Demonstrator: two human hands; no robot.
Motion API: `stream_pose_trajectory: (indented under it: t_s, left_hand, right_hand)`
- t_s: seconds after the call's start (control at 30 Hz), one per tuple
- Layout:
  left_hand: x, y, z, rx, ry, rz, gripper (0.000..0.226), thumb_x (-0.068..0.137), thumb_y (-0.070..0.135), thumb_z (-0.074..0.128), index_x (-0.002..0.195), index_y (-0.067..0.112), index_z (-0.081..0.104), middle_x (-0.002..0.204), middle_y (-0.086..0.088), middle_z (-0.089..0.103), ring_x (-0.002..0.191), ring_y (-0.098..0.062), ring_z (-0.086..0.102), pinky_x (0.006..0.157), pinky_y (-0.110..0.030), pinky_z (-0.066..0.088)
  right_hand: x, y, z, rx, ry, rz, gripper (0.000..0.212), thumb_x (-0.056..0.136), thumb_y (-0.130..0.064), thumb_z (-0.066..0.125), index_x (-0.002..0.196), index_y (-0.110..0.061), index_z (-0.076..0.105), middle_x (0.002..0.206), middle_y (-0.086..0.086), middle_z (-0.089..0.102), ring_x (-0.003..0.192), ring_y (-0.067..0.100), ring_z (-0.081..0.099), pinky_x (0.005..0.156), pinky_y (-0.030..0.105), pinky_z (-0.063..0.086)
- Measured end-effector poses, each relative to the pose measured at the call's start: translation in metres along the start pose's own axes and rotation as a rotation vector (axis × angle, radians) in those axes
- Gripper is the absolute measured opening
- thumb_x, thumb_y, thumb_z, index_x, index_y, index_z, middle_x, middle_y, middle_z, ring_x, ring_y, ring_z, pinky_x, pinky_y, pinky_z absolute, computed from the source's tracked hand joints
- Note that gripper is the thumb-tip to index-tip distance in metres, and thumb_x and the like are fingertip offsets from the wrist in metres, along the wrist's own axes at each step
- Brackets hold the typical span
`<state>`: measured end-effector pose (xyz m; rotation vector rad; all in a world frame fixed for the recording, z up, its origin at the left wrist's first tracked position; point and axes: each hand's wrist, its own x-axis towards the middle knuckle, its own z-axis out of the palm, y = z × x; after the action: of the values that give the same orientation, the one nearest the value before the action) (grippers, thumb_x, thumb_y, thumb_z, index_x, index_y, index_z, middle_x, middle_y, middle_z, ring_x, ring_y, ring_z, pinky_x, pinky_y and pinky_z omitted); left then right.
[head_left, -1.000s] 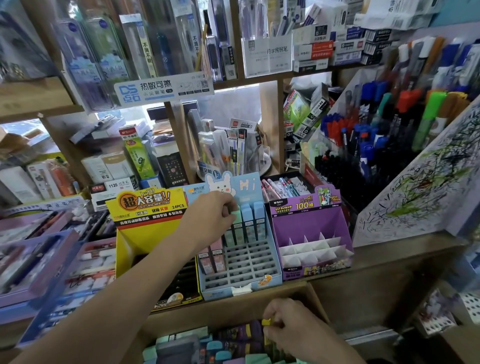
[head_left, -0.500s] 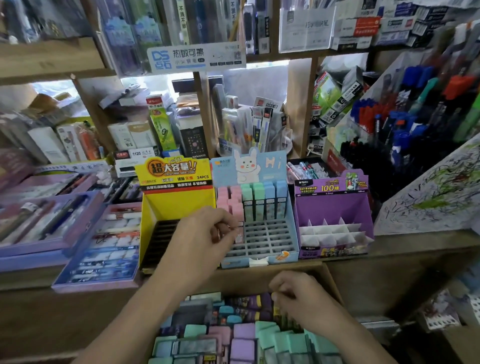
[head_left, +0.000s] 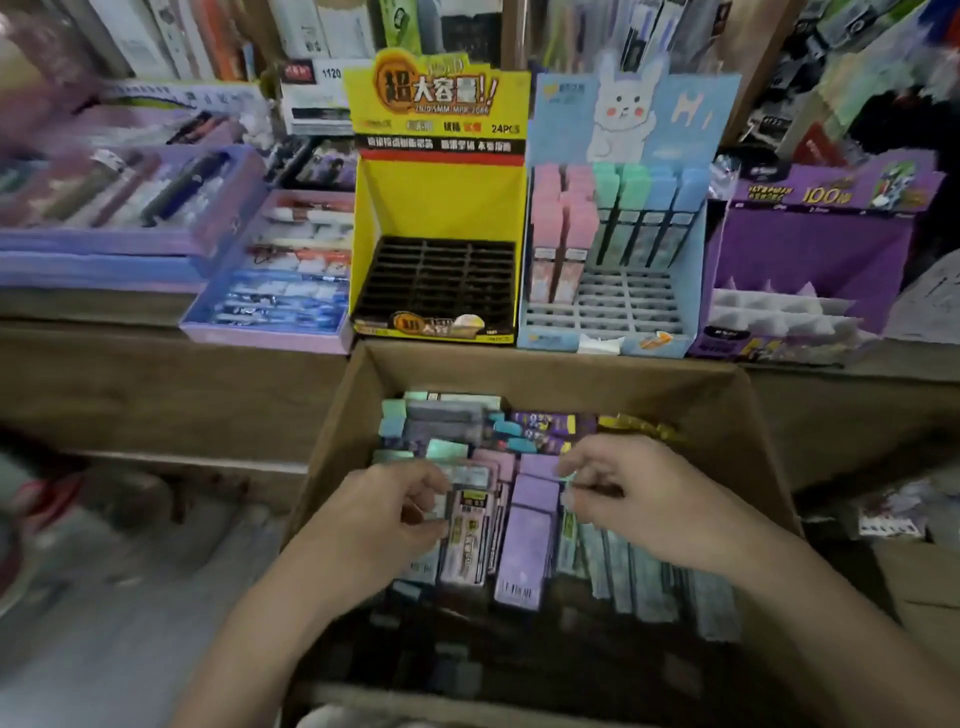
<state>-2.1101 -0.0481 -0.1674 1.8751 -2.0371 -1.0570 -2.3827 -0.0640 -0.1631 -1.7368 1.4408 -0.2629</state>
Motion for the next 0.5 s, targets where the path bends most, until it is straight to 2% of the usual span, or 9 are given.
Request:
stream_pose_trajectory:
  t_s: [0.1, 0.17, 0.27, 0.33, 0.5]
  left_hand:
    - [-0.011, -0.011, 0.005, 0.056, -0.093, -0.043, 0.023, 0.08, 0.029, 0.076, 0.096, 0.041, 0.064, 0.091, 0.019, 0.065, 0.092, -0.001, 0.061, 0.085, -0.025, 0.053]
    - [-0.018, -0.013, 0.007, 0.109, -0.178, -0.053, 0.024, 0.079, 0.033, 0.075, 0.097, 0.043, 0.062, 0.094, 0.021, 0.064, 0.096, 0.0, 0.059, 0.09, -0.029, 0.053]
    - [-0.024, -0.015, 0.009, 0.155, -0.267, -0.054, 0.027, 0.078, 0.035, 0.074, 0.101, 0.042, 0.061, 0.098, 0.023, 0.06, 0.097, 0.005, 0.055, 0.09, -0.023, 0.05]
    - [-0.026, -0.016, 0.01, 0.194, -0.291, -0.051, 0.026, 0.079, 0.035, 0.073, 0.102, 0.041, 0.062, 0.1, 0.023, 0.057, 0.097, 0.005, 0.053, 0.088, -0.02, 0.048]
    - [-0.027, -0.017, 0.014, 0.211, -0.352, -0.057, 0.03, 0.08, 0.033, 0.074, 0.106, 0.042, 0.062, 0.103, 0.023, 0.053, 0.096, 0.005, 0.05, 0.078, -0.011, 0.04]
  right_hand:
    - [-0.007, -0.004, 0.02, -0.037, -0.09, 0.013, 0.011, 0.093, -0.023, 0.073, 0.104, -0.027, 0.071, 0.092, -0.008, 0.074, 0.085, 0.004, 0.07, 0.084, 0.039, 0.059]
    - [-0.012, -0.005, 0.03, -0.082, -0.158, 0.026, 0.011, 0.09, -0.028, 0.074, 0.101, -0.028, 0.072, 0.092, -0.012, 0.074, 0.084, -0.001, 0.069, 0.082, 0.033, 0.059]
    - [-0.02, -0.005, 0.043, -0.149, -0.255, 0.041, 0.018, 0.088, -0.038, 0.074, 0.106, -0.033, 0.07, 0.097, -0.018, 0.072, 0.089, -0.008, 0.066, 0.083, 0.024, 0.058]
    - [-0.023, -0.005, 0.05, -0.159, -0.317, 0.056, 0.023, 0.089, -0.042, 0.074, 0.11, -0.035, 0.068, 0.103, -0.019, 0.07, 0.094, -0.006, 0.065, 0.086, 0.024, 0.057]
    - [-0.023, -0.006, 0.067, -0.217, -0.409, 0.023, 0.035, 0.092, -0.039, 0.071, 0.126, -0.036, 0.063, 0.114, -0.02, 0.064, 0.103, -0.001, 0.06, 0.089, 0.02, 0.05]
